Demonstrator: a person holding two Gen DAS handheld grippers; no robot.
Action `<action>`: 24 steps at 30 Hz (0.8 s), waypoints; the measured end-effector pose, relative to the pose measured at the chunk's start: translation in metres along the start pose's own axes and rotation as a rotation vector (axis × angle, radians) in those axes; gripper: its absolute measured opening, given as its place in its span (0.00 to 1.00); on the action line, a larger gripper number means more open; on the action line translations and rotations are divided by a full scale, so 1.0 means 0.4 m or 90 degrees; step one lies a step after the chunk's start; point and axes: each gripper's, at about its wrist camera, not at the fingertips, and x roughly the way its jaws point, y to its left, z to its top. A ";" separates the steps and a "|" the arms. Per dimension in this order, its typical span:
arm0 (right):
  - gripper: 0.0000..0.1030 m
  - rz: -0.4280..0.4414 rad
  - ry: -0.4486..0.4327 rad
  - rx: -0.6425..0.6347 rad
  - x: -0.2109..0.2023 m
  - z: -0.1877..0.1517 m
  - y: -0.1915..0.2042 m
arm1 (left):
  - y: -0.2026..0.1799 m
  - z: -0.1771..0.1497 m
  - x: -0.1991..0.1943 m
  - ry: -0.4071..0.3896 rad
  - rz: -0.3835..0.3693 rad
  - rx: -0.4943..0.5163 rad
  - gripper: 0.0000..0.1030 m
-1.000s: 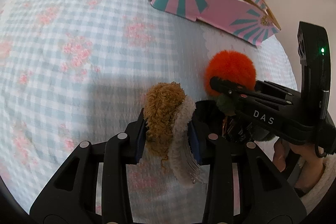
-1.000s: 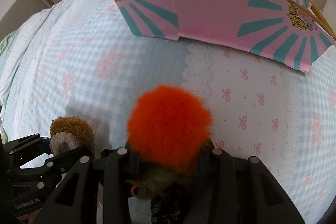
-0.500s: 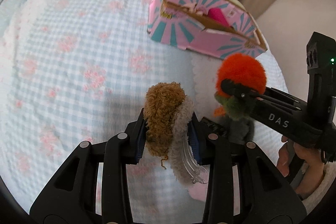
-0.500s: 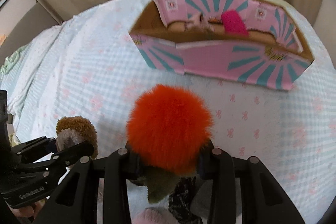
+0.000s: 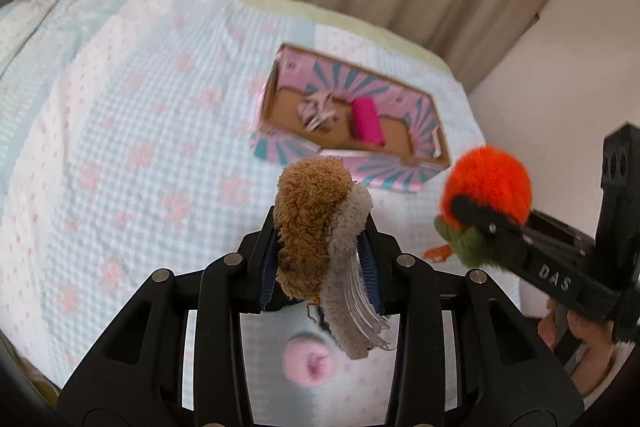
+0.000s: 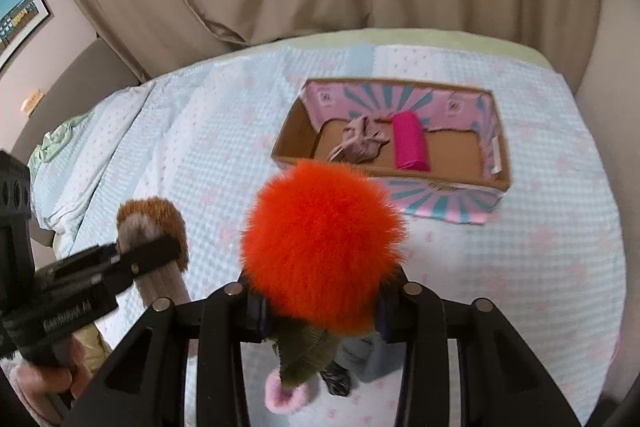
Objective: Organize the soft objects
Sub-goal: 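Carry the brown clip and orange pompom into the box and release both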
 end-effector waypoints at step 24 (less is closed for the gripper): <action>0.34 -0.037 0.009 0.017 0.020 0.313 -0.315 | -0.197 0.337 0.281 0.048 0.010 0.040 0.32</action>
